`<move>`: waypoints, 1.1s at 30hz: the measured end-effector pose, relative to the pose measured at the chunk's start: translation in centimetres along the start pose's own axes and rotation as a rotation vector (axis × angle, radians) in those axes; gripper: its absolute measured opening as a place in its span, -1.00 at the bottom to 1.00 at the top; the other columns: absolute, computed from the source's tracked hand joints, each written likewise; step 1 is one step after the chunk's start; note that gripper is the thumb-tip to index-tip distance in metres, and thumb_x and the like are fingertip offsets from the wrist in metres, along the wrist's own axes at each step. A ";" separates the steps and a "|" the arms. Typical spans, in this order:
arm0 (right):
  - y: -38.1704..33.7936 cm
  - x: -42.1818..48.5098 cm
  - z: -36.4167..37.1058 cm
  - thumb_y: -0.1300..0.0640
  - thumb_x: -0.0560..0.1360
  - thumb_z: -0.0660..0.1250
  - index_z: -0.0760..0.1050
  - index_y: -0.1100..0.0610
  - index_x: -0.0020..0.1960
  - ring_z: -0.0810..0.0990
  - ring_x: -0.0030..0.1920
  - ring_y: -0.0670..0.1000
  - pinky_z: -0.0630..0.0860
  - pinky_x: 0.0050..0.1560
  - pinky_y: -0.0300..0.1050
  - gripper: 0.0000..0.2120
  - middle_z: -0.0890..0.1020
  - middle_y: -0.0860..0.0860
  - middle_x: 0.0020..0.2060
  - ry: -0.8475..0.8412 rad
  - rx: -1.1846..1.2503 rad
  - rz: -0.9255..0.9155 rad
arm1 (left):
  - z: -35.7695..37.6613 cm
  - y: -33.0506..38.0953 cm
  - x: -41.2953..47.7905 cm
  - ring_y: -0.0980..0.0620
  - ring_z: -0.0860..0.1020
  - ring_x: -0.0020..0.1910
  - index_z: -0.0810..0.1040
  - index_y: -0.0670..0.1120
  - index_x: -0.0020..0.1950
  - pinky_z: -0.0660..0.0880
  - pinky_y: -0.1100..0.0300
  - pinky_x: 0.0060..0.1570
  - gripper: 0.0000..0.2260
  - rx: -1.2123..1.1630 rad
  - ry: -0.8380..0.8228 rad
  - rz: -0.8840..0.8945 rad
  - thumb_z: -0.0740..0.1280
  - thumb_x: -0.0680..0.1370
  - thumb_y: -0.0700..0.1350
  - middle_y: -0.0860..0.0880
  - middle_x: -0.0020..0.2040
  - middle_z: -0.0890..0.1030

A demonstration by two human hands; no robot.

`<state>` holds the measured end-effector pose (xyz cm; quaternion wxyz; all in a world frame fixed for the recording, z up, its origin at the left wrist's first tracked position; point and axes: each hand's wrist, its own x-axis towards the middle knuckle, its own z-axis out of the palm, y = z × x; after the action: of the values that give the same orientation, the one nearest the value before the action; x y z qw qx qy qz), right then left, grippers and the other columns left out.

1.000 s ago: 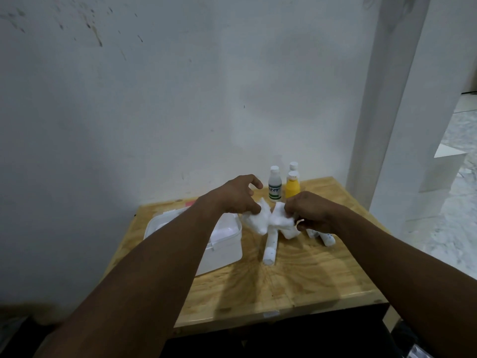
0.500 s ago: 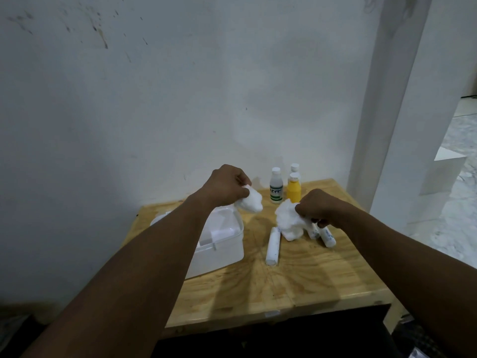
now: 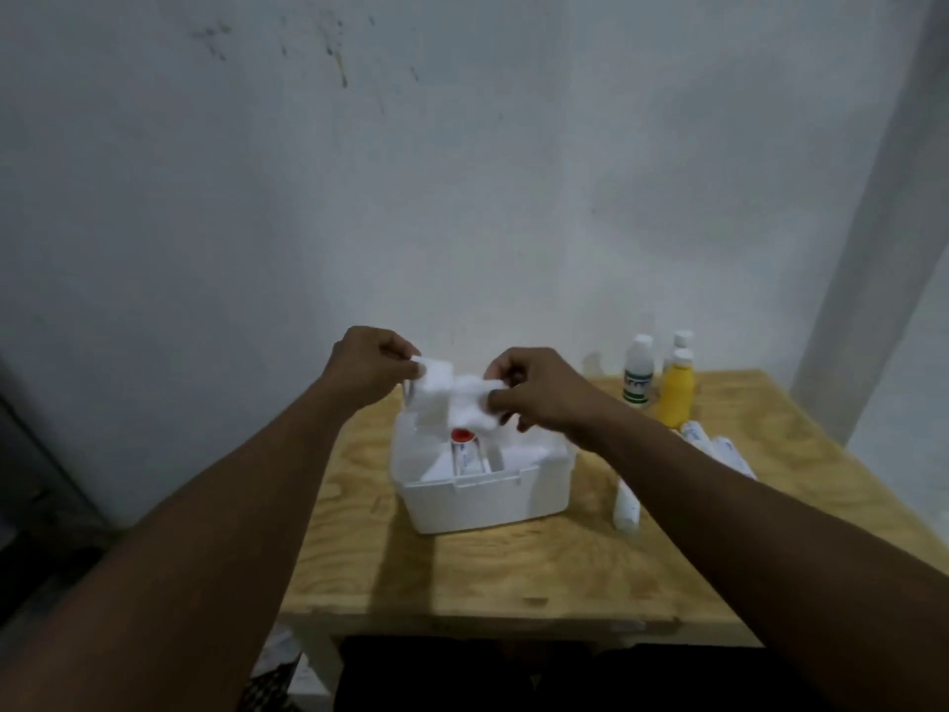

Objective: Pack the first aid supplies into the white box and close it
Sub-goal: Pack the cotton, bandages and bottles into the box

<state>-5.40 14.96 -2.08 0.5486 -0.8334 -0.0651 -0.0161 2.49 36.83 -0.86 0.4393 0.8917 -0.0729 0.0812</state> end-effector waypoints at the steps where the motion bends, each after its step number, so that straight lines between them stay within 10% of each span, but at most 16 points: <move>1: -0.2 0.1 1.3 0.32 0.38 0.43 0.57 0.20 -0.05 0.65 -0.26 0.04 0.56 -0.28 -0.07 -0.84 0.66 0.13 -0.19 -0.023 -0.041 -0.026 | -0.5 -0.9 -0.2 0.04 0.59 -0.30 0.72 -0.13 -0.14 0.44 0.26 -0.24 -0.87 -0.009 0.017 -0.015 0.60 0.35 -0.21 -0.10 -0.23 0.71; 15: 1.9 0.7 7.5 -0.07 0.46 0.35 0.58 -0.02 0.20 0.43 0.18 0.12 0.45 0.17 0.07 -0.67 0.56 0.05 0.16 0.049 -0.772 -0.220 | 2.4 -5.4 -1.5 0.11 0.65 -0.18 0.74 -0.08 -0.11 0.46 0.34 -0.26 -0.88 0.088 -0.060 0.034 0.58 0.39 -0.12 0.02 -0.20 0.71; 33: 1.2 -1.3 6.7 0.14 0.51 0.21 0.60 0.03 0.15 0.47 0.13 0.07 0.41 0.18 0.11 -0.71 0.65 0.02 0.10 0.034 -0.766 -0.393 | 2.6 -5.7 -1.7 0.00 0.60 -0.15 0.70 -0.05 0.02 0.48 0.24 -0.25 -0.78 0.172 -0.023 0.035 0.57 0.42 -0.04 -0.07 -0.08 0.67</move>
<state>-6.86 20.50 -5.98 0.1871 -0.9482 -0.2030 -0.1572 2.17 38.33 -7.20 0.3587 0.9256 -0.0863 0.0847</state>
